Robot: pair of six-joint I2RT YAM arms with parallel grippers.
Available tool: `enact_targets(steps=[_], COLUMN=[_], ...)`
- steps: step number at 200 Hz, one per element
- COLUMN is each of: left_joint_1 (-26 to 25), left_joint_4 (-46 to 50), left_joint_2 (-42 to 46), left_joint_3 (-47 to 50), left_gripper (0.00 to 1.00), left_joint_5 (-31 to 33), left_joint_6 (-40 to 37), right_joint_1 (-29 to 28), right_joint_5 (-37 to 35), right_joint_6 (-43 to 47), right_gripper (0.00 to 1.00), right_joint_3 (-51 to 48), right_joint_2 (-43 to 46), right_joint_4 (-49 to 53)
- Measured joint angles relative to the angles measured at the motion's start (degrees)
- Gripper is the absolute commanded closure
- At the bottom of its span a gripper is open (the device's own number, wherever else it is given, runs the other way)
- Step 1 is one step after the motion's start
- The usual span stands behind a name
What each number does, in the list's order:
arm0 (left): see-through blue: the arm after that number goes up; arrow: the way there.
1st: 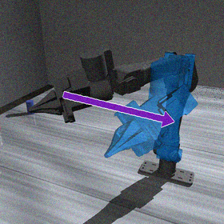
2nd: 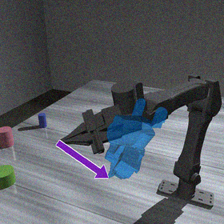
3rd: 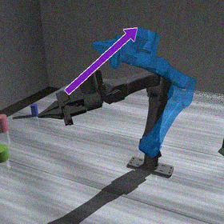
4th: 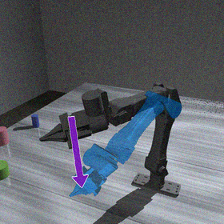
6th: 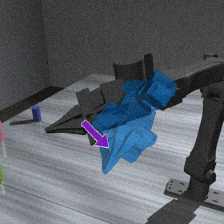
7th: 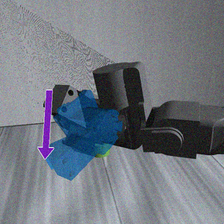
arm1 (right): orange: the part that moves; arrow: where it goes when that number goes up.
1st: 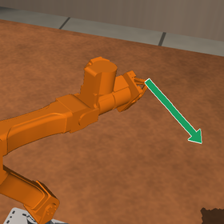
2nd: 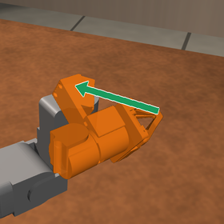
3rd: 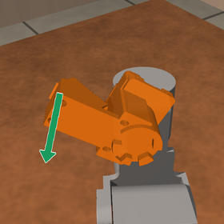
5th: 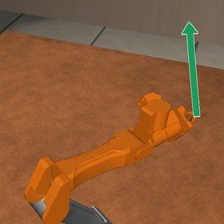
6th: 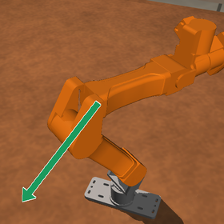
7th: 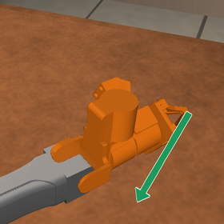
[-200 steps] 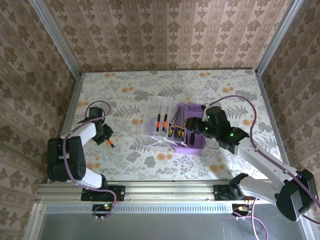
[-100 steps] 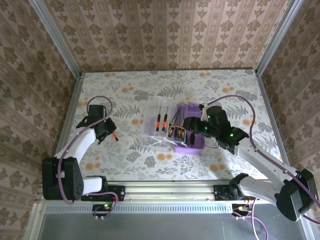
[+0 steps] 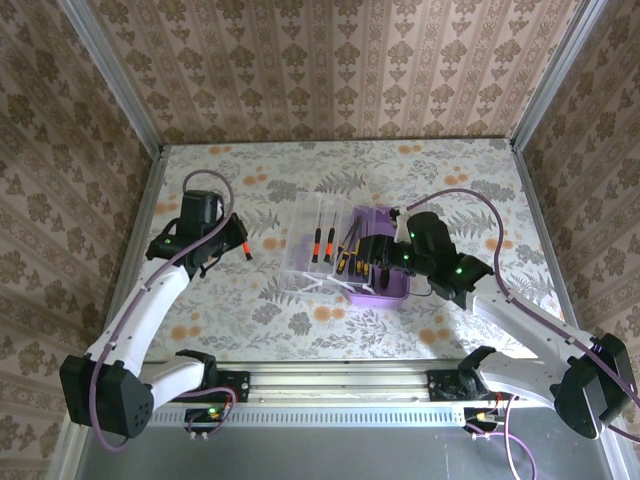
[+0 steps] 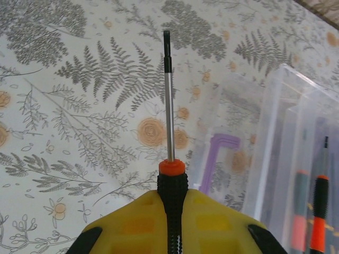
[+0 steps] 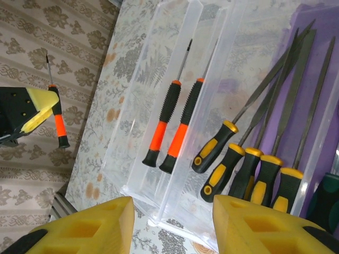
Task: Pack the tool kit
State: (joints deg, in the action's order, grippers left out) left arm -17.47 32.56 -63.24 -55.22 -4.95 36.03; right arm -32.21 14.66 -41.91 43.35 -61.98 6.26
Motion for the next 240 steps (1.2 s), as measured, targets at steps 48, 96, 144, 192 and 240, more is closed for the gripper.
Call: enact_targets(steps=[48,96,144,192,240], left_joint_1=[-6.27,-12.85,-16.79,-18.25,-18.99], left_joint_4=[-0.57,-4.81,-9.11,-12.76,-14.14], left_joint_2=[0.0,-0.02,-0.44,-0.33,1.62], left_joint_3=[-1.11,-1.11,-1.11,0.42,3.63], left_gripper=[0.89,0.89,0.89,0.89,0.89], left_joint_5=[-1.01,-3.5,-6.99,-8.59,-9.4], left_joint_6=[0.42,0.52,2.45,5.46,8.07], right_joint_1=[-1.33,-5.25,-12.94,-16.35,-16.41], right_joint_5=[0.02,0.26,0.83,1.07,0.96], right_joint_6=[0.0,0.9,3.65,3.96,2.71], right_gripper=[0.55,0.55,0.55,0.56,0.57], right_joint_3=[2.51,5.49,10.32,12.57,13.97], right_joint_2=[-1.57,-3.72,-8.94,-15.56,-19.23], right_joint_4=[0.02,0.42,0.2,-2.21,-3.89])
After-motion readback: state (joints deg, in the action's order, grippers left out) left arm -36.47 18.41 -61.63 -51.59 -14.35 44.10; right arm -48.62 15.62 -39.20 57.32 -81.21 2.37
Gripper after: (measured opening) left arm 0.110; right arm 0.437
